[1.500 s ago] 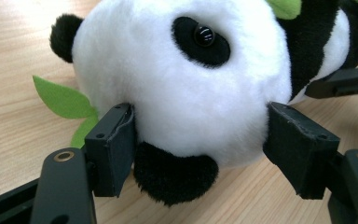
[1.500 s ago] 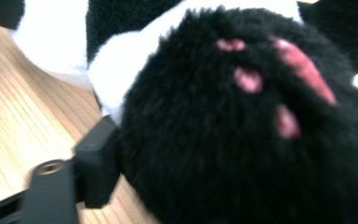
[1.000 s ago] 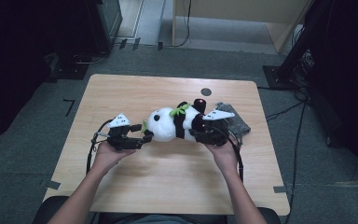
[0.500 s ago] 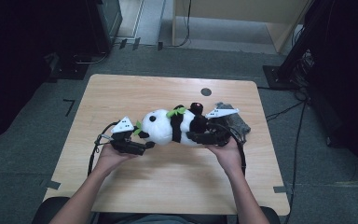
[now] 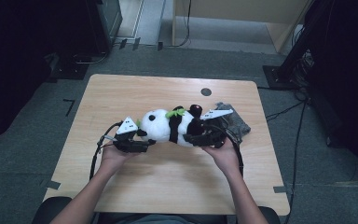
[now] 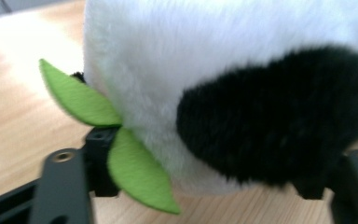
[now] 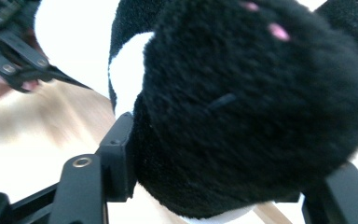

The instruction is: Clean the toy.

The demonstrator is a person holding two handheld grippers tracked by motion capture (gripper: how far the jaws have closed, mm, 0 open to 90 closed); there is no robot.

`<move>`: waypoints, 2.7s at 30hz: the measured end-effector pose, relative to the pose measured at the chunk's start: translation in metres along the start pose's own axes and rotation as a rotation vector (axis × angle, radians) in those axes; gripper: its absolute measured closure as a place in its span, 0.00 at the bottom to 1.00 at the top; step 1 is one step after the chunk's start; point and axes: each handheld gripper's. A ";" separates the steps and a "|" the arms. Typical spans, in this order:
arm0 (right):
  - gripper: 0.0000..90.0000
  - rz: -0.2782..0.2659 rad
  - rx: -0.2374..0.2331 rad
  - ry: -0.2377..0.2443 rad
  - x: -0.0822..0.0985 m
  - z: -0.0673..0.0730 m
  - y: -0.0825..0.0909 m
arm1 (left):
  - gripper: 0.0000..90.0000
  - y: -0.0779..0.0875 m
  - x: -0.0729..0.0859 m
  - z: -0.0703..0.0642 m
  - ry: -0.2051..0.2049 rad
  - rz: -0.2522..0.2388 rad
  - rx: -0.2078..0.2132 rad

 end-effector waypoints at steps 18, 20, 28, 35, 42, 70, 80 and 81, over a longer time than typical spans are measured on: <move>0.24 -0.065 -0.009 0.038 0.008 -0.011 0.000 | 0.65 0.013 -0.005 0.012 0.138 0.029 0.094; 0.23 -0.095 -0.010 0.042 0.010 -0.013 0.003 | 0.66 0.018 -0.007 0.015 0.146 0.021 0.096; 0.16 -0.276 -0.065 0.097 0.031 -0.019 0.001 | 0.65 0.031 -0.018 0.024 0.208 0.000 0.150; 0.10 -0.205 -0.063 0.118 0.031 -0.012 -0.015 | 0.64 0.024 -0.020 0.017 0.244 0.048 0.187; 0.14 -0.189 -0.012 0.107 0.026 -0.011 -0.025 | 0.62 0.019 -0.017 0.017 0.325 0.050 0.165; 0.56 -0.097 -0.071 -0.150 0.018 -0.020 0.015 | 0.23 0.014 -0.005 0.012 0.068 0.000 0.169; 0.55 -0.058 -0.114 -0.117 0.013 0.000 0.000 | 0.39 0.009 -0.001 0.003 0.051 -0.001 0.054; 0.52 -0.058 -0.113 -0.118 0.012 -0.001 -0.001 | 0.43 0.010 -0.002 0.002 0.046 -0.015 0.048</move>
Point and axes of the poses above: each handheld gripper's, and its own axes: y roughly backward along the jaws, x roughly out of its underside, z roughly to its left, and after that the axes turned 8 degrees about y, right-handed
